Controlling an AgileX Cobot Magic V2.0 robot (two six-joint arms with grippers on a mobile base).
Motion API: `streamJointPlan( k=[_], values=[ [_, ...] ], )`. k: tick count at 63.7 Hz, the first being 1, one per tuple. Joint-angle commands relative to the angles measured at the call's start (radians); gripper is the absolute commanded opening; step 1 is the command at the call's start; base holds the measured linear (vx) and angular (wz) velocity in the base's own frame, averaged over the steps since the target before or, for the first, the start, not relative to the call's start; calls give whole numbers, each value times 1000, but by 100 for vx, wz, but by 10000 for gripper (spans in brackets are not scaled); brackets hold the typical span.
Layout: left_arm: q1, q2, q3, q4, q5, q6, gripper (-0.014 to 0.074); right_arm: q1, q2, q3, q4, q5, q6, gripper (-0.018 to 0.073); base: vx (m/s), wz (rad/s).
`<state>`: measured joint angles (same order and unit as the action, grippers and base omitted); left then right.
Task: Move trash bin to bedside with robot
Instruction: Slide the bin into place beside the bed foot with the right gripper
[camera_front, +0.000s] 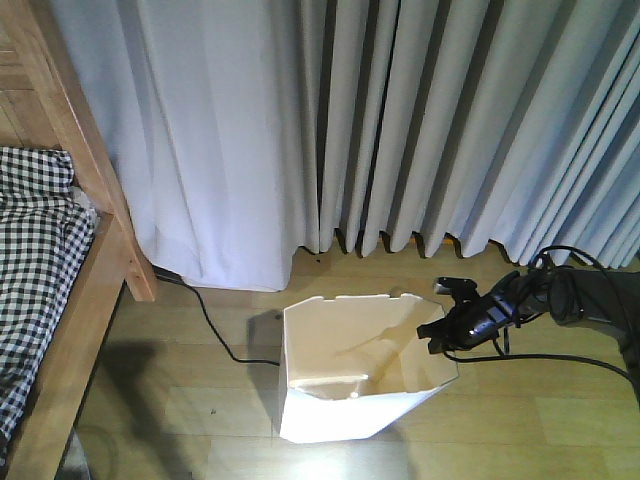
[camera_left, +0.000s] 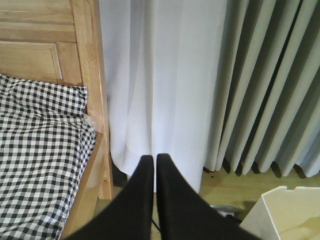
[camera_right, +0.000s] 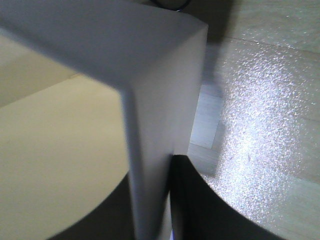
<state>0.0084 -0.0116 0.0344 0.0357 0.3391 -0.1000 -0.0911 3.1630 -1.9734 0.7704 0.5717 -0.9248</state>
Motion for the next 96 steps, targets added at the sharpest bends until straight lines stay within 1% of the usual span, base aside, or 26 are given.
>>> streamJointPlan(
  k=[1,30,64,74,96],
  values=[
    [-1,18,3,-2,-73,-4,-6,-7,-80,-34,60,119,23,13,0,0],
    [-1,18,3,-2,-73,-4,-6,-7,-77,-34,37,60,23,47,0,0],
    [-1,18,3,-2,-73,-4,-6,-5,-77,-34,27,55,32,95,0,0],
    [-1,18,3,-2,-73,-4,-6,-5,-77,-34,13,55,49,136,0,0],
    [-1,18,3,-2,-73,-4,-6,-5,-77,-34,-2,58,74,267,0,0]
  ],
)
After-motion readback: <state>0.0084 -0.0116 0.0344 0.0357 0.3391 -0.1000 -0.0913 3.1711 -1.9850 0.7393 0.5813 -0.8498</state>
